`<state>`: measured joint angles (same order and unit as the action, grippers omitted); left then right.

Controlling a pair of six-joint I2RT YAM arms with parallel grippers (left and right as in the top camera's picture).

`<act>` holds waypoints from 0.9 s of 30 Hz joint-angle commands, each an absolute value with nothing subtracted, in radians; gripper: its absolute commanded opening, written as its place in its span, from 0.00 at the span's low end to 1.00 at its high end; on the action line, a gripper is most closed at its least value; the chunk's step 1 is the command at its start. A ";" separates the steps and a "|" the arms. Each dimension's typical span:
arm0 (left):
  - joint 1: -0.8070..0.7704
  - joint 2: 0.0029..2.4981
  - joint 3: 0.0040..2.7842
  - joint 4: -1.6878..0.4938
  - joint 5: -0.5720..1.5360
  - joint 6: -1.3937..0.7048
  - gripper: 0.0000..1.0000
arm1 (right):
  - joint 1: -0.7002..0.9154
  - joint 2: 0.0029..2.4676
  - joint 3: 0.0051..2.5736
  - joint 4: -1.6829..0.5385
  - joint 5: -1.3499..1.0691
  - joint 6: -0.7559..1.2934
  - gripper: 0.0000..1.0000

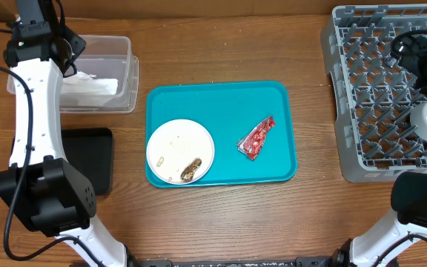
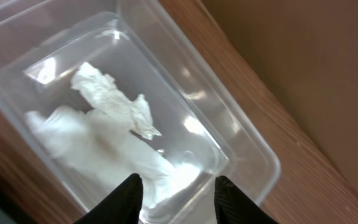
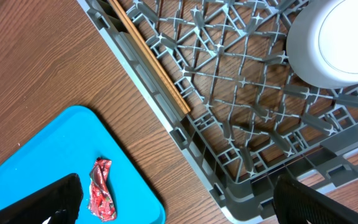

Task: Sort waste into correct bins and load items into the dishwasher
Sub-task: 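Carry the napkin left and drop it into the clear bin, then move the left gripper to the red wrapper and grasp it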

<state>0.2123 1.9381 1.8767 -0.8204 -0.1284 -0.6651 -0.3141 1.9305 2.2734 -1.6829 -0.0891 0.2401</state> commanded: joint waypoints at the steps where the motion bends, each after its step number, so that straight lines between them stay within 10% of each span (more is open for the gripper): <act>1: 0.218 1.927 1.896 -0.801 0.052 -0.552 0.41 | -0.315 1.900 2.271 -1.678 -0.083 0.247 1.00; 13: 0.131 1.890 1.889 -0.912 0.825 -0.299 0.31 | -0.315 1.900 2.271 -1.678 -0.083 0.247 1.00; 27: -0.556 1.933 1.885 -1.138 0.200 -0.110 0.59 | -0.315 1.900 2.271 -1.678 -0.083 0.247 1.00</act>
<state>-0.4294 1.9301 1.8782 -1.1500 0.4389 -0.1162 -0.3141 1.9305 2.2734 -1.6833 -0.0887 0.2405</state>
